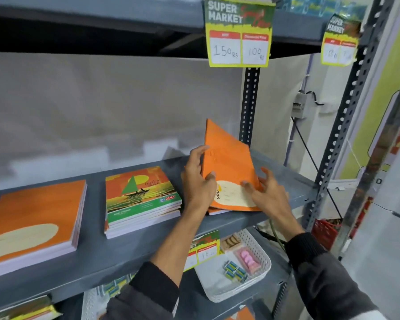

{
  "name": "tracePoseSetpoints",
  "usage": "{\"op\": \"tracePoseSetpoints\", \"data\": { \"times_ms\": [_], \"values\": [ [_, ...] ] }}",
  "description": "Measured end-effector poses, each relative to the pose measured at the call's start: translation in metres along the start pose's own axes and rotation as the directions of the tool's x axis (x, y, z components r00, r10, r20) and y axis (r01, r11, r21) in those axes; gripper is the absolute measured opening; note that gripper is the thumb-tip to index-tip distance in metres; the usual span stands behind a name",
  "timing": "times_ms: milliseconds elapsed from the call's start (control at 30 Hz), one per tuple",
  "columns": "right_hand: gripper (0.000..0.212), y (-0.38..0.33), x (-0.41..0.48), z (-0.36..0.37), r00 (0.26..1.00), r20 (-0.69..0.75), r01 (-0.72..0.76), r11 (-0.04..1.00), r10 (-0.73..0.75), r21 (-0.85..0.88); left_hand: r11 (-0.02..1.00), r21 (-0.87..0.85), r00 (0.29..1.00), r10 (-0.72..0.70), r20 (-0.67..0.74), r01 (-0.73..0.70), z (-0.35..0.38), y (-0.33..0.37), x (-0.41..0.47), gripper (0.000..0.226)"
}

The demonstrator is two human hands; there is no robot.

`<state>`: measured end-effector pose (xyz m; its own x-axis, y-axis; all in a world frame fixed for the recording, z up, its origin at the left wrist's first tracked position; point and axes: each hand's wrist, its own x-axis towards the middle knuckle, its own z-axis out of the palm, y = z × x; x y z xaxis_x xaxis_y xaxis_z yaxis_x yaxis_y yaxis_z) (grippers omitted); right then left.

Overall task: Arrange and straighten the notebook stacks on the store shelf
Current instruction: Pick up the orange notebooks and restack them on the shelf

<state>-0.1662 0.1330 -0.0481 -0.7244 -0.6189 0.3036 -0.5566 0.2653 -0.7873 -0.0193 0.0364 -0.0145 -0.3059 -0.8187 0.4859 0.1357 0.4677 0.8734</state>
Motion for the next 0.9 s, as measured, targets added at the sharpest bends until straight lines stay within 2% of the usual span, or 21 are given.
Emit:
{"op": "tracePoseSetpoints", "data": {
  "times_ms": [67,133,200,367,467,667,767,833,900],
  "values": [
    [0.073,-0.014,-0.008,-0.004,0.996,-0.072,0.051,0.999,-0.050,0.000,0.974,-0.229,1.000,0.001,-0.018,-0.005,-0.019,0.012,-0.001,0.065],
    [0.071,-0.037,-0.014,-0.004,0.994,-0.073,0.090,0.983,-0.080,0.157,0.935,-0.354,1.000,0.013,-0.013,-0.017,-0.044,0.025,0.000,0.063],
    [0.071,-0.064,-0.020,0.006,0.996,-0.015,0.092,0.932,-0.093,0.351,0.911,-0.411,1.000,0.011,-0.019,-0.018,-0.077,0.037,0.002,0.060],
    [0.055,-0.120,-0.035,0.049,0.989,0.021,0.103,0.768,-0.149,0.632,0.920,-0.390,0.993,-0.009,-0.117,-0.038,-0.171,0.054,0.009,0.059],
    [0.051,-0.162,-0.052,0.093,0.974,0.082,0.096,0.713,-0.211,0.695,0.955,-0.289,0.981,0.007,-0.192,-0.064,-0.233,0.053,0.003,0.055],
    [0.044,-0.220,-0.096,0.187,0.934,0.253,0.035,0.769,-0.252,0.638,0.996,-0.084,0.951,-0.060,-0.303,0.036,-0.340,0.032,-0.020,0.060],
    [0.040,-0.239,-0.112,0.217,0.917,0.292,0.085,0.848,-0.272,0.523,0.998,0.007,0.948,-0.064,-0.313,0.069,-0.371,0.021,-0.027,0.058],
    [0.026,-0.248,-0.122,0.228,0.908,0.310,0.130,0.892,-0.283,0.433,0.990,0.085,0.949,-0.085,-0.304,0.115,-0.385,0.013,-0.030,0.058],
    [0.020,-0.252,-0.132,0.237,0.873,0.374,0.211,0.934,-0.313,0.289,0.946,0.269,0.953,-0.100,-0.285,0.179,-0.396,0.001,-0.034,0.059]
  ]
}}
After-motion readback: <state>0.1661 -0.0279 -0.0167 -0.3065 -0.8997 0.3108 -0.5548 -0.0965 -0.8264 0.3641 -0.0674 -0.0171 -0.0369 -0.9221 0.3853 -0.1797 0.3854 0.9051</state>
